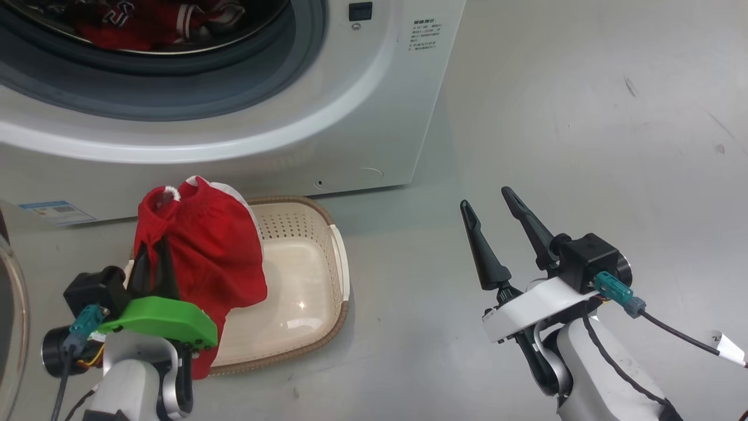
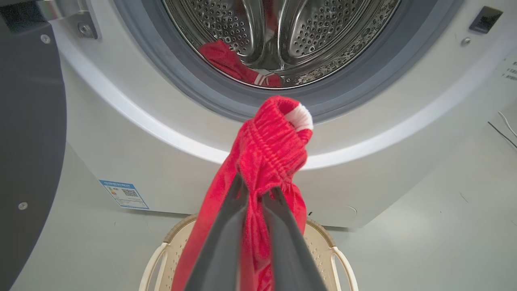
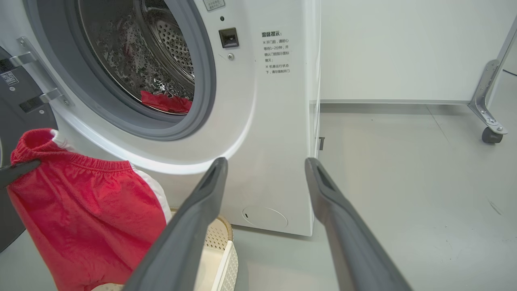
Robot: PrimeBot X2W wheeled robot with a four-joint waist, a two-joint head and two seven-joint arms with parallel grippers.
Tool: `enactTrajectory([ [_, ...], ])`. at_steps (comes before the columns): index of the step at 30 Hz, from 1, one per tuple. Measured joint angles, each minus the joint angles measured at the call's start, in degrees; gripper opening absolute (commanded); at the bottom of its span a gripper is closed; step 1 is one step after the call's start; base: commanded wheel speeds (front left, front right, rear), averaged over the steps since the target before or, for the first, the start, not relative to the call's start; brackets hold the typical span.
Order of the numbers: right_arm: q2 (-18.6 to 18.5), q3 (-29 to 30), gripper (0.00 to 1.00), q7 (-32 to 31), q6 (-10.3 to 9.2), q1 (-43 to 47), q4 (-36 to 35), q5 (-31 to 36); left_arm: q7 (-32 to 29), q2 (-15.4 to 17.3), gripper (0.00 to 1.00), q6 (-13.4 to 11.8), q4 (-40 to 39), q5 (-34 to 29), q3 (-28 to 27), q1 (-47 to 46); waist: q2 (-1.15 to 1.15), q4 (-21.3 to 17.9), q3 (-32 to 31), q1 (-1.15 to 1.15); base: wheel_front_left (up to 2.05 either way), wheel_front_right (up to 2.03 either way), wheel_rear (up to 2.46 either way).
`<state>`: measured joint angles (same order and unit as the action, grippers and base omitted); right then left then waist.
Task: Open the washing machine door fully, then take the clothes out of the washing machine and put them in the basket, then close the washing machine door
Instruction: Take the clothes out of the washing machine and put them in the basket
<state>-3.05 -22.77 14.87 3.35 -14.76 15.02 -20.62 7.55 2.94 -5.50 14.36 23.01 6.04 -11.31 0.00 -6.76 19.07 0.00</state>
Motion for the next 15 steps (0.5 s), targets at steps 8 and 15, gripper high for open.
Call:
enactTrajectory([
  [8,-0.01,-0.08,1.0,0.0,-0.54,-3.25,-2.4,-0.21,-0.46,0.08,0.0,0.22,3.38,0.01,-0.2,-5.44,0.0,-1.53,6.16,0.0,0.0,0.0,0.0],
  [15,-0.03,-0.38,1.0,0.0,-1.01,-5.74,-3.86,-0.45,-2.24,0.75,0.0,0.76,8.18,0.11,-0.12,-8.14,0.0,-2.6,10.99,0.0,0.0,0.0,0.0],
])
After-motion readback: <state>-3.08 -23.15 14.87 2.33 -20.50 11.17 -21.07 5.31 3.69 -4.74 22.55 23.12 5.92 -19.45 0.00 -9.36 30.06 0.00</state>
